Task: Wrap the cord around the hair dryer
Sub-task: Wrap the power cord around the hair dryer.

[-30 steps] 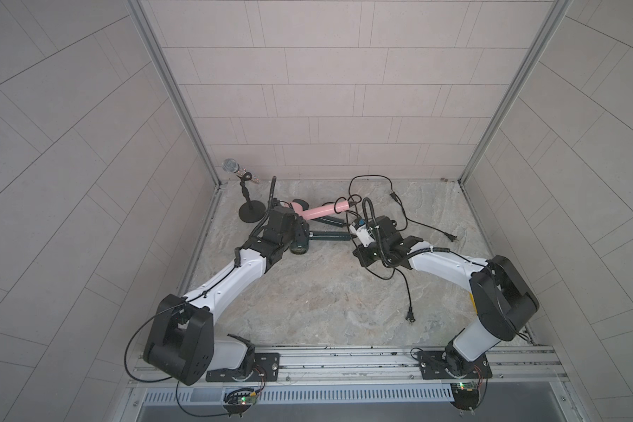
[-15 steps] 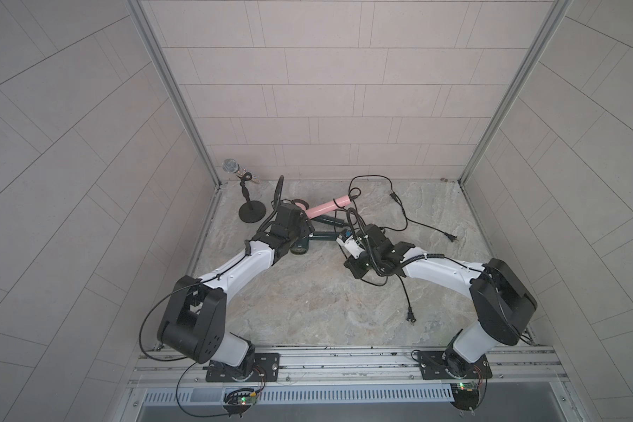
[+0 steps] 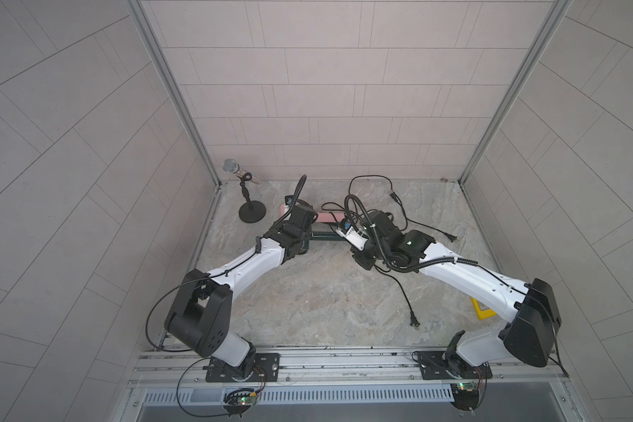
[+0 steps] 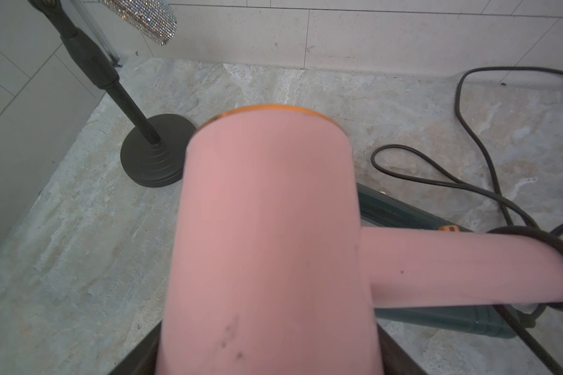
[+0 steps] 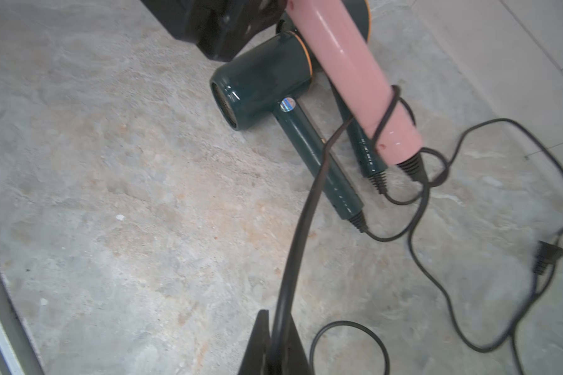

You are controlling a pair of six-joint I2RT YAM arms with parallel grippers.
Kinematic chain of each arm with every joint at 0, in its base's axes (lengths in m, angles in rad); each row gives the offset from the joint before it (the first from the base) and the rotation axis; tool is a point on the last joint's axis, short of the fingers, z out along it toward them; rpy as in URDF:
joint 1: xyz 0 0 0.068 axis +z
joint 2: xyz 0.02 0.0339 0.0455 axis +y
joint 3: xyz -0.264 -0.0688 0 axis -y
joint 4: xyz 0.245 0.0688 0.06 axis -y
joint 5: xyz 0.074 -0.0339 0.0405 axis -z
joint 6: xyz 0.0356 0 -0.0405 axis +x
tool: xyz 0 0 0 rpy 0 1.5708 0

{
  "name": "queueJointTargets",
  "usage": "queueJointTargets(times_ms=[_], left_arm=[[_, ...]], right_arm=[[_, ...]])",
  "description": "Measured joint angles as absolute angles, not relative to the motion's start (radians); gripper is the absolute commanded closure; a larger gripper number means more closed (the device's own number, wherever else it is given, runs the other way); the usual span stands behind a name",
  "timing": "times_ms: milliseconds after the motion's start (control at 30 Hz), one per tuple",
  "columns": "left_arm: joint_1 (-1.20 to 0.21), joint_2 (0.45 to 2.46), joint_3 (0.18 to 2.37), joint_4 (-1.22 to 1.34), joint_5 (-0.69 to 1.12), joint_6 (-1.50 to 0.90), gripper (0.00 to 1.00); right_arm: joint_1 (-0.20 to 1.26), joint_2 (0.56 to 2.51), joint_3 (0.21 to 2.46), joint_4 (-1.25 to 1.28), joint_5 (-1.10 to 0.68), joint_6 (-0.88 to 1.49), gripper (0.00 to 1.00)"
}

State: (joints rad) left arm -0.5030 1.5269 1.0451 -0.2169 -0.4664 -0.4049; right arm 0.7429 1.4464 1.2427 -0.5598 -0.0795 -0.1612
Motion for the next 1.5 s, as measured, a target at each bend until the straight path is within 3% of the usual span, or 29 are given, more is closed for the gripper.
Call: queueJointTargets(times_ms=[433, 700, 1000, 1500], left_arm=[[-0.511, 1.435, 0.992, -0.272, -0.275, -0.165, 1.00], [-0.507, 1.270, 0.937, -0.322, 0.043, -0.160, 1.00], [-0.428, 1.155, 0.787, -0.117, 0.334, -0.390, 1.00], [-0.402, 1.179, 0.776, 0.093, 0.286, -0.649, 1.00]], right_arm=[[0.549, 1.496, 1.367, -0.581, 0.022, -0.326, 1.00], [0.421, 1.595, 1.381, -0.490, -0.158, -0.365, 1.00], [0.333, 1.621, 1.288, -0.318, -0.495, -0.274, 1.00], [0.314, 1.567, 0.942, 0.164, -0.697, 0.055, 0.99]])
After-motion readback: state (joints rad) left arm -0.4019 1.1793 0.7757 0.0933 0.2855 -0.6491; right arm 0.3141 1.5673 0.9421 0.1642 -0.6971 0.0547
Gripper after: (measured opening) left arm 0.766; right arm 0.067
